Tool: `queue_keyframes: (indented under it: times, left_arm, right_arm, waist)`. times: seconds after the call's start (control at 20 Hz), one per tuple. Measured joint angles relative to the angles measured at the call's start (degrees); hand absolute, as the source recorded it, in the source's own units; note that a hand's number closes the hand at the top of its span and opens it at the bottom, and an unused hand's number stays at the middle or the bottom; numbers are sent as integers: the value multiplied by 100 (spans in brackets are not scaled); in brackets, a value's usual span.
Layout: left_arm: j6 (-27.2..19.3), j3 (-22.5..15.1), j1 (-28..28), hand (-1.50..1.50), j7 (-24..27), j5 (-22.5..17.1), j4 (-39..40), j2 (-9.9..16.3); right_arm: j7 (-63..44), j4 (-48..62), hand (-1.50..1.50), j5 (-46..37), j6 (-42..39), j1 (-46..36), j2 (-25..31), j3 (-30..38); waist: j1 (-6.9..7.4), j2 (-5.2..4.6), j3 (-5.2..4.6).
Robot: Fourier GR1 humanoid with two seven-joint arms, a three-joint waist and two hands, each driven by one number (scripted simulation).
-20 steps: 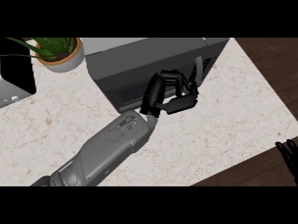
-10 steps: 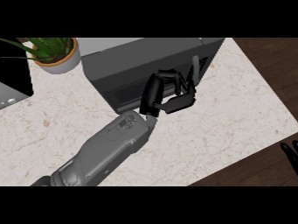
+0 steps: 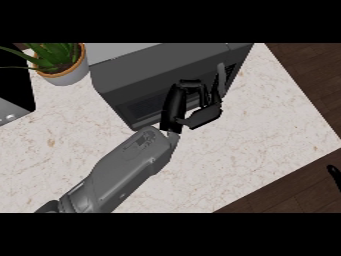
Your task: Pick up the milk, place it into the microwave and close the microwave
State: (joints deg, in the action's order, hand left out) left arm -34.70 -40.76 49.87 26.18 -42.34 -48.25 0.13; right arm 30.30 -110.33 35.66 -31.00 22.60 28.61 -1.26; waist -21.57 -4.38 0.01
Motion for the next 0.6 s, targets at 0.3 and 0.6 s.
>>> queue_keyframes:
  times: [0.3,0.6]
  left_arm:
    - [-35,-31,30,150,126,-121,57,-5]
    - [-81,-52,63,150,215,-233,134,-14]
  right_arm:
    - [-90,-90,-150,201,-77,86,84,19]
    - [-180,-207,-150,352,-160,175,232,106]
  waist:
    - [-31,-6,3]
    - [-57,7,3]
